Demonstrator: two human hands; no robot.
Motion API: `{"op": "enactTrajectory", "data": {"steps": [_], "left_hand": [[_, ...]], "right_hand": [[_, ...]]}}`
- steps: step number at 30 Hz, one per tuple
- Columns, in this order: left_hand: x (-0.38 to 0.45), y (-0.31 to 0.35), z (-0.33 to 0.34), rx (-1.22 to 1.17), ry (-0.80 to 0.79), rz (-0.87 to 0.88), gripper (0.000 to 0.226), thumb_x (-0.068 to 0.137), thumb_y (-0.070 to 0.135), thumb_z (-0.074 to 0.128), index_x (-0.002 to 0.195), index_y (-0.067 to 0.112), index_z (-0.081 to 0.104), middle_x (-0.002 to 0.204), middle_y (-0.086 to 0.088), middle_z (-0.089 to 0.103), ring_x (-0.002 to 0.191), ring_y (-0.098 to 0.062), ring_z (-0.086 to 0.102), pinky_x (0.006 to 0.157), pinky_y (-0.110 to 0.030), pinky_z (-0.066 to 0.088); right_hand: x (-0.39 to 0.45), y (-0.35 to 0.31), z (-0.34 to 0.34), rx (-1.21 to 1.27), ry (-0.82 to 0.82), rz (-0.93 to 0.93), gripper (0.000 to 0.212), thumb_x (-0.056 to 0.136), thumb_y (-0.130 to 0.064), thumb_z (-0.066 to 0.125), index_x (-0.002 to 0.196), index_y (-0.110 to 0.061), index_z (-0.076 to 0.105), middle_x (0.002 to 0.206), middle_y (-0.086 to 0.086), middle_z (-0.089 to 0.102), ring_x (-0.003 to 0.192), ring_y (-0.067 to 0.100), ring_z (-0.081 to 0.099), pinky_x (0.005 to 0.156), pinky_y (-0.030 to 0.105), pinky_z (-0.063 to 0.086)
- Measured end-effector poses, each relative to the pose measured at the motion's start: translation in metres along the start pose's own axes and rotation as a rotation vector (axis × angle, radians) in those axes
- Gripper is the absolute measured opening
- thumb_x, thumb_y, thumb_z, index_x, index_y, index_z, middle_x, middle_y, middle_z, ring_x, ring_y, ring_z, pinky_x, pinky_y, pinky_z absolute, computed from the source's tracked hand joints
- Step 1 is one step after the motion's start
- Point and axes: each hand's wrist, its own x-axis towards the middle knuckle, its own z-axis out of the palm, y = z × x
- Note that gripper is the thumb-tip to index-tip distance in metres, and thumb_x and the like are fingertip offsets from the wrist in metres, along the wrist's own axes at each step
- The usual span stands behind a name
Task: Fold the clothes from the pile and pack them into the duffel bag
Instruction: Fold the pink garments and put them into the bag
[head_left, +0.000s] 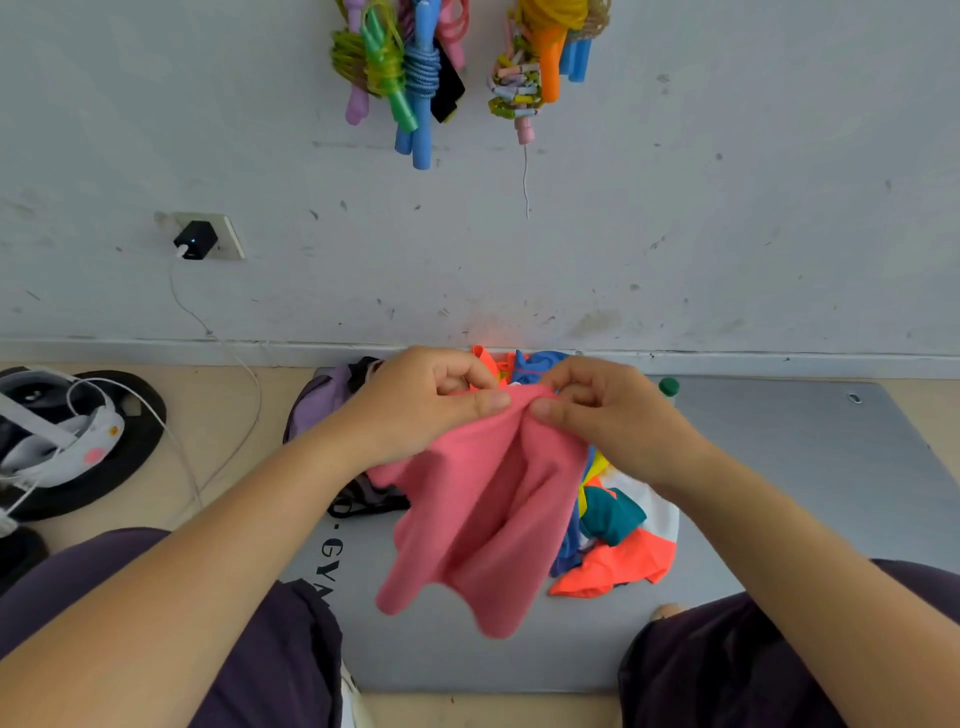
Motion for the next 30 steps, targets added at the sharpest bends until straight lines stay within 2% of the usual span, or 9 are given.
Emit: {"op": "enactTrajectory", "data": {"steps": [4, 6, 10, 13, 15, 18, 23, 27, 30], "left_hand": [[0.004, -0.005, -0.011, 0.058, 0.075, -0.075, 0.013, 0.086, 0.03, 0.073, 0.083, 0.017, 0.073, 0.061, -0.005, 0.062, 0.056, -0.009, 0.046, 0.058, -0.024, 0.035], [0.004, -0.006, -0.013, 0.038, 0.118, -0.079, 0.009, 0.086, 0.027, 0.073, 0.082, 0.019, 0.073, 0.059, 0.007, 0.066, 0.051, -0.001, 0.05, 0.053, -0.015, 0.04], [0.001, -0.001, -0.005, -0.027, 0.064, -0.044, 0.008, 0.088, 0.021, 0.072, 0.08, 0.018, 0.072, 0.046, 0.017, 0.056, 0.039, 0.006, 0.043, 0.042, -0.007, 0.035], [-0.002, 0.003, 0.005, -0.064, -0.014, -0.015, 0.007, 0.086, 0.027, 0.074, 0.079, 0.025, 0.074, 0.054, 0.016, 0.061, 0.049, 0.007, 0.047, 0.052, -0.008, 0.037], [-0.003, 0.004, 0.008, -0.063, -0.059, -0.011, 0.007, 0.084, 0.033, 0.074, 0.079, 0.028, 0.075, 0.064, 0.012, 0.067, 0.058, 0.004, 0.052, 0.059, -0.011, 0.04], [-0.003, 0.006, 0.006, -0.116, -0.07, -0.016, 0.01, 0.082, 0.035, 0.074, 0.078, 0.026, 0.074, 0.057, 0.017, 0.061, 0.049, 0.007, 0.046, 0.051, -0.007, 0.035], [0.0, 0.001, -0.005, -0.101, 0.041, -0.06, 0.009, 0.086, 0.029, 0.072, 0.081, 0.023, 0.075, 0.07, -0.009, 0.068, 0.053, -0.014, 0.051, 0.054, -0.023, 0.041], [-0.001, 0.004, -0.001, -0.261, -0.008, -0.118, 0.016, 0.096, 0.015, 0.059, 0.083, 0.018, 0.069, 0.069, 0.009, 0.066, 0.058, -0.008, 0.061, 0.048, -0.024, 0.051], [-0.001, 0.003, 0.001, -0.348, 0.031, -0.17, 0.018, 0.101, 0.014, 0.052, 0.088, 0.01, 0.064, 0.076, 0.001, 0.069, 0.07, -0.013, 0.067, 0.052, -0.03, 0.057]], "right_hand": [[0.006, 0.004, -0.02, 0.019, 0.227, 0.033, 0.006, 0.087, -0.014, 0.07, 0.085, -0.014, 0.064, 0.065, 0.009, 0.054, 0.059, 0.012, 0.044, 0.055, 0.021, 0.036], [0.007, 0.006, -0.025, -0.005, 0.227, 0.032, 0.005, 0.087, -0.014, 0.071, 0.088, -0.016, 0.066, 0.067, 0.011, 0.056, 0.062, 0.015, 0.046, 0.057, 0.024, 0.037], [0.002, 0.005, -0.022, -0.022, -0.048, -0.012, 0.031, 0.088, -0.015, 0.07, 0.114, -0.031, 0.063, 0.055, 0.003, 0.045, 0.052, 0.012, 0.037, 0.048, 0.018, 0.03], [-0.001, 0.002, -0.01, -0.019, -0.217, -0.033, 0.046, 0.088, -0.018, 0.071, 0.123, -0.044, 0.057, 0.057, 0.002, 0.043, 0.056, 0.015, 0.033, 0.05, 0.024, 0.028], [-0.003, 0.001, -0.003, -0.024, -0.241, -0.032, 0.029, 0.088, -0.018, 0.07, 0.113, -0.032, 0.064, 0.064, 0.009, 0.043, 0.06, 0.018, 0.035, 0.052, 0.027, 0.028], [-0.003, 0.0, -0.001, -0.022, -0.194, -0.011, 0.007, 0.089, -0.014, 0.069, 0.093, -0.011, 0.064, 0.066, 0.009, 0.047, 0.063, 0.017, 0.039, 0.056, 0.026, 0.031], [0.0, -0.001, -0.012, 0.01, -0.061, 0.027, 0.007, 0.088, -0.009, 0.069, 0.089, -0.013, 0.063, 0.063, 0.005, 0.053, 0.057, 0.01, 0.043, 0.057, 0.019, 0.038], [0.0, 0.001, -0.011, -0.012, -0.012, 0.028, 0.005, 0.087, -0.014, 0.07, 0.09, -0.012, 0.066, 0.053, -0.004, 0.057, 0.057, 0.01, 0.048, 0.062, 0.019, 0.044], [-0.001, -0.003, -0.015, 0.009, -0.02, 0.077, 0.009, 0.086, -0.014, 0.071, 0.083, -0.009, 0.065, 0.067, 0.011, 0.069, 0.065, 0.015, 0.059, 0.068, 0.029, 0.049]]}}
